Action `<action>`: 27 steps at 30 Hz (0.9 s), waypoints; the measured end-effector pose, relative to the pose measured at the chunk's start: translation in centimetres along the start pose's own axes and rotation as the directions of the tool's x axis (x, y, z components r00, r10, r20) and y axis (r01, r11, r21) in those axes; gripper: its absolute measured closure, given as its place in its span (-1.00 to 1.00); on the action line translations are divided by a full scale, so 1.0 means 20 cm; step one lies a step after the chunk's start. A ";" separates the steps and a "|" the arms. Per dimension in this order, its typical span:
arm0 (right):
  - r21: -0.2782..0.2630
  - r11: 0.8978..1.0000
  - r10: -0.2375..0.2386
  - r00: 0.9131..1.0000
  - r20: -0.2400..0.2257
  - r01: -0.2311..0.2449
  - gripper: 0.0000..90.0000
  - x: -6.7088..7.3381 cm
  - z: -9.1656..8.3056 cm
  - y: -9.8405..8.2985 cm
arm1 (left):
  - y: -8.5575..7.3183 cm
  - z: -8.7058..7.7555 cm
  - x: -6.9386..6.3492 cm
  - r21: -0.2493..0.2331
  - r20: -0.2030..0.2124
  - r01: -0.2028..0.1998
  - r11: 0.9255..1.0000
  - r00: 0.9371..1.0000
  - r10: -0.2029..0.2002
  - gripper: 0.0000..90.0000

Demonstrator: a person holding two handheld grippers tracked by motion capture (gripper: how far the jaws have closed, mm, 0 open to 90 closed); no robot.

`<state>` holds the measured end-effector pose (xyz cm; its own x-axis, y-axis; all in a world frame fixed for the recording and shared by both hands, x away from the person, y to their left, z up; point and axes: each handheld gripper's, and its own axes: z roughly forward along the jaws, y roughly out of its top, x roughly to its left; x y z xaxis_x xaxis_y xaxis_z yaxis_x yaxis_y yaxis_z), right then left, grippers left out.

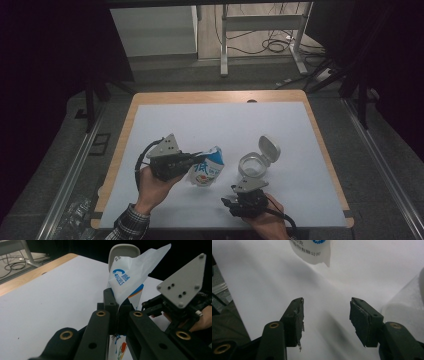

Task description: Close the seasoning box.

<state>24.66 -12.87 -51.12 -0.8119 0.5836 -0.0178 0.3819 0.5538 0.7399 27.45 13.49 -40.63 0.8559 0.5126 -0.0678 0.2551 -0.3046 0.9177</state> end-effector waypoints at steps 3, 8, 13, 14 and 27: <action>0.009 1.000 0.004 1.000 -0.005 -0.004 0.00 0.01 0.04 0.01 | 0.02 0.00 -0.01 -0.004 0.006 -0.001 1.000 1.000 0.001 1.00; -0.010 1.000 0.007 1.000 0.017 -0.007 0.03 0.02 0.07 0.02 | 0.05 0.00 -0.03 -0.002 0.007 -0.008 1.000 1.000 0.008 1.00; -0.048 0.998 0.041 0.999 0.031 -0.040 0.07 0.02 0.10 0.03 | 0.07 -0.01 -0.05 -0.010 0.007 -0.013 1.000 1.000 0.013 1.00; -0.060 0.997 0.042 0.998 0.038 -0.040 0.08 0.03 0.12 0.03 | 0.08 -0.01 -0.05 -0.010 0.010 -0.013 1.000 1.000 0.013 1.00; -0.151 0.987 0.057 0.996 0.070 -0.046 0.14 0.03 0.16 0.03 | 0.14 -0.03 -0.07 -0.022 0.020 -0.002 1.000 1.000 0.003 1.00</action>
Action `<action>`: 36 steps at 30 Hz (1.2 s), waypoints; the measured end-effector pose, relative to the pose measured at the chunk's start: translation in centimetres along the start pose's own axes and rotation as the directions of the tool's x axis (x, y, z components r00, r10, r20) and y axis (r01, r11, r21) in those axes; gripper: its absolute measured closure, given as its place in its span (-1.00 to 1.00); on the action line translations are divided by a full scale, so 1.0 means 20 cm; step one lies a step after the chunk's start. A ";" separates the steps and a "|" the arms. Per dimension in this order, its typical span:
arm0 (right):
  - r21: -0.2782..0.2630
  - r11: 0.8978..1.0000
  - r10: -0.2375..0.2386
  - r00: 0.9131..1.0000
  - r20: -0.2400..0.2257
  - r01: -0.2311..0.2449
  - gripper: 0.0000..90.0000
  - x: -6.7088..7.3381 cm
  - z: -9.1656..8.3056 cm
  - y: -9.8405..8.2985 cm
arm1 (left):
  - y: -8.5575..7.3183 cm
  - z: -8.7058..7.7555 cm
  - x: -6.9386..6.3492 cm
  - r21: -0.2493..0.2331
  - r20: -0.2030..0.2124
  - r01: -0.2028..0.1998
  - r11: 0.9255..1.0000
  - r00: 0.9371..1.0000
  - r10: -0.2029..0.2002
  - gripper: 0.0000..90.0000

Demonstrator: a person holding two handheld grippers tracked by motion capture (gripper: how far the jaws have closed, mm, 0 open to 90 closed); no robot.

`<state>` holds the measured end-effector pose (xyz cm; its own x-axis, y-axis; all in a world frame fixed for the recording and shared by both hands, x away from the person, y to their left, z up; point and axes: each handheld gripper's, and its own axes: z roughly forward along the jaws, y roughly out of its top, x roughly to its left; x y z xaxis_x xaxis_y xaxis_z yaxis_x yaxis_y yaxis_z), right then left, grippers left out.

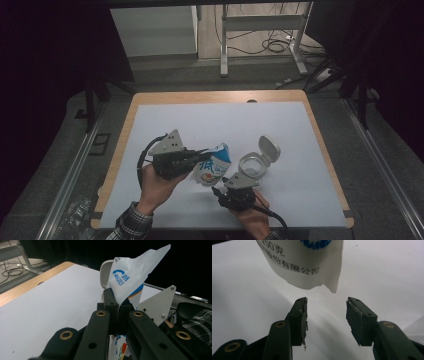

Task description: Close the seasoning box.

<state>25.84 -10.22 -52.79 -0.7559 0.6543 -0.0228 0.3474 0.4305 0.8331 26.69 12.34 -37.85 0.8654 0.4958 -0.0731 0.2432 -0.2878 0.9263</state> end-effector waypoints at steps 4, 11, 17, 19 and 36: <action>-0.038 0.999 -0.011 1.000 0.015 0.011 0.14 0.00 0.01 0.00 | 0.03 0.00 -0.01 -0.002 0.009 -0.004 1.000 1.000 0.004 1.00; -0.080 0.997 -0.010 0.999 0.039 0.013 0.14 0.00 0.02 0.01 | 0.06 0.01 -0.03 -0.001 0.021 0.003 1.000 1.000 -0.003 1.00; -0.119 0.993 -0.009 0.999 0.047 0.014 0.16 0.01 0.00 0.01 | 0.06 0.03 -0.03 0.000 0.032 0.017 1.000 0.999 -0.017 1.00; -0.126 0.992 -0.007 0.999 0.046 0.013 0.16 0.01 -0.01 0.01 | 0.06 0.04 -0.03 0.004 0.029 0.023 1.000 0.999 -0.023 1.00; -0.086 0.995 -0.040 0.998 0.049 0.044 0.17 0.03 -0.02 -0.02 | 0.03 0.13 0.03 0.088 -0.023 0.061 0.994 0.998 -0.059 0.99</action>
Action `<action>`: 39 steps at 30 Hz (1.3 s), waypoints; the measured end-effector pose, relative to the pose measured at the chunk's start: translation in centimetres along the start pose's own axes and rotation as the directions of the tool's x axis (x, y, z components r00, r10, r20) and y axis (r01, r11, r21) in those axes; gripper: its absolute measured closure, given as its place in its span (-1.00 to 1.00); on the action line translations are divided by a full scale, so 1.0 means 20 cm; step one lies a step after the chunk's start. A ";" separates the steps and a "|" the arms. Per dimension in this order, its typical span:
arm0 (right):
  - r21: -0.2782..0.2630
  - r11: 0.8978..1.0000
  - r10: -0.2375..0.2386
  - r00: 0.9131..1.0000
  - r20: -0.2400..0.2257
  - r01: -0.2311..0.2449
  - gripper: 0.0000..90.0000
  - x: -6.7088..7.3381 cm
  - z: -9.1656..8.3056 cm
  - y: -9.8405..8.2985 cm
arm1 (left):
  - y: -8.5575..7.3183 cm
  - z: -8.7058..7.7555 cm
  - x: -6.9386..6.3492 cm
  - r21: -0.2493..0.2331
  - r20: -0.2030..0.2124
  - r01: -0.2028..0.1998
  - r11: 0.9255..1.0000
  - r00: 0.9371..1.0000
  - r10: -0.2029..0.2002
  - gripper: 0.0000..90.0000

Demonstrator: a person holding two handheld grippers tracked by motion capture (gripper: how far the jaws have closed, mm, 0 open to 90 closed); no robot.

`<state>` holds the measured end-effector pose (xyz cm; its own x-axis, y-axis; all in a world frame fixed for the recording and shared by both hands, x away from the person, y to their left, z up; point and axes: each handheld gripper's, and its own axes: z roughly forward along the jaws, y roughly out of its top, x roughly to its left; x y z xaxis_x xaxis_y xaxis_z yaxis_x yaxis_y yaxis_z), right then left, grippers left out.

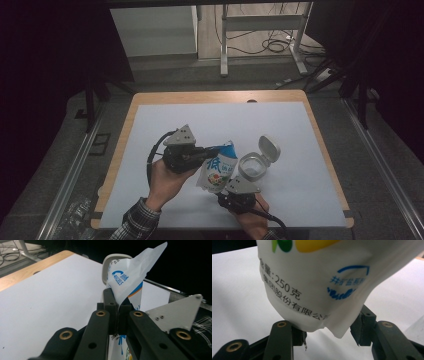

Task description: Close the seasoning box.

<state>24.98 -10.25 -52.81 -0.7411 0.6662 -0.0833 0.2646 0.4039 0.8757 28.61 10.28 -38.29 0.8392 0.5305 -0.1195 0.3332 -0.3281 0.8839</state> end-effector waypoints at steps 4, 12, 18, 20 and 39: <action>0.010 1.000 -0.008 1.000 -0.010 0.008 0.18 0.01 -0.01 0.00 | 0.00 0.02 0.01 0.014 -0.004 0.001 1.000 1.000 -0.001 0.99; 0.024 1.000 -0.002 0.999 -0.034 0.003 0.40 0.02 -0.03 -0.01 | 0.01 0.06 0.01 0.034 0.008 -0.004 0.999 1.000 0.003 0.99; 0.052 0.998 0.028 0.997 -0.067 -0.025 0.44 0.01 -0.06 -0.03 | 0.02 0.10 0.03 0.058 0.041 -0.014 0.998 0.999 0.012 0.99; 0.053 0.998 0.048 0.996 -0.073 -0.044 0.47 0.01 -0.06 -0.03 | 0.03 0.10 0.03 0.070 0.053 -0.013 0.997 0.999 0.009 0.99; 0.034 0.986 0.164 0.981 -0.102 -0.161 0.63 0.03 -0.13 -0.07 | 0.14 0.20 0.01 0.221 0.105 -0.079 0.972 0.993 0.056 0.98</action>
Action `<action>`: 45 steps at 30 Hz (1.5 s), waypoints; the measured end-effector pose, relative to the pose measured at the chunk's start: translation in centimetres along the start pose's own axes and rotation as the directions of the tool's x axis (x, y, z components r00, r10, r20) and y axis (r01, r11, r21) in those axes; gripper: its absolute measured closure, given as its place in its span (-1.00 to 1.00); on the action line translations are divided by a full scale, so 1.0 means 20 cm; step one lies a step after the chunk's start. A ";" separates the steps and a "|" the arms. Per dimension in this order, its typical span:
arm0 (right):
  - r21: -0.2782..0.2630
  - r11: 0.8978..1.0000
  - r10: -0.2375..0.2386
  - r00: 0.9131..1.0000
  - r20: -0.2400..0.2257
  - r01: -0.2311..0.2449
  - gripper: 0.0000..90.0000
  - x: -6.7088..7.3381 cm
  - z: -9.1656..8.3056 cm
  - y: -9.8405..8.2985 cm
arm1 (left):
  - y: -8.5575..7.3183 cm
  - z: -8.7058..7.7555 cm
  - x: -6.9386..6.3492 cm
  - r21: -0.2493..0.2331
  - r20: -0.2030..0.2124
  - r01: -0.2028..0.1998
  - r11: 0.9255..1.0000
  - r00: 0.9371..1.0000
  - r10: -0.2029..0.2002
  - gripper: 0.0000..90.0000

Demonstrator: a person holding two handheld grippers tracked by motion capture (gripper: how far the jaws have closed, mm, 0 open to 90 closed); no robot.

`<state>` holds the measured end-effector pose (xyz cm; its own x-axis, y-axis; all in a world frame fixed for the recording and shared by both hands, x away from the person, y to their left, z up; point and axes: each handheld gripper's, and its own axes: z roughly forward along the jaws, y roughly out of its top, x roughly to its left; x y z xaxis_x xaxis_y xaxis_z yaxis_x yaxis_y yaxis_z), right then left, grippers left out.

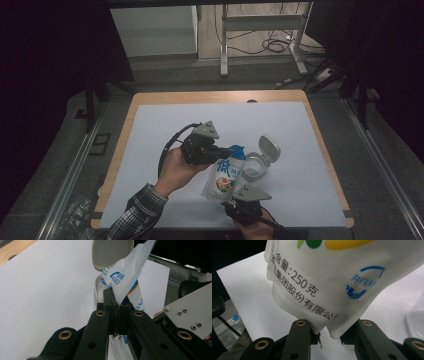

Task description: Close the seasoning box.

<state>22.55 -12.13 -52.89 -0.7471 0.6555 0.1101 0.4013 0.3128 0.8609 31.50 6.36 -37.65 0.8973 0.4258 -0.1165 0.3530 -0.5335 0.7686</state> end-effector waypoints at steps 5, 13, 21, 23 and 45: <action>0.005 1.000 0.021 1.000 -0.008 -0.021 0.66 0.00 -0.02 0.00 | 0.03 0.01 -0.01 0.033 -0.005 -0.023 0.999 1.000 0.023 0.98; 0.013 1.000 0.020 1.000 -0.016 -0.020 0.72 0.00 -0.04 0.00 | 0.07 0.04 -0.02 0.055 -0.012 -0.028 0.998 1.000 0.029 0.99; 0.011 1.000 0.008 1.000 -0.029 -0.008 0.78 0.01 -0.04 0.01 | 0.10 0.06 -0.03 0.081 -0.010 -0.042 0.996 0.999 0.043 0.99; 0.011 1.000 0.009 0.999 -0.031 -0.009 0.78 0.01 -0.04 0.01 | 0.11 0.06 -0.03 0.089 -0.011 -0.045 0.995 0.999 0.046 0.99; 0.000 1.000 0.022 0.997 -0.077 -0.022 0.91 0.02 -0.04 0.04 | 0.23 0.13 0.00 0.217 0.039 -0.079 0.973 0.997 0.073 0.99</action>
<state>22.16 -12.13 -51.84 -0.7767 0.6073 0.1668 0.4174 0.2980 0.8585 33.90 1.98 -35.77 0.9301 0.3573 -0.0847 0.3299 -0.7117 0.6203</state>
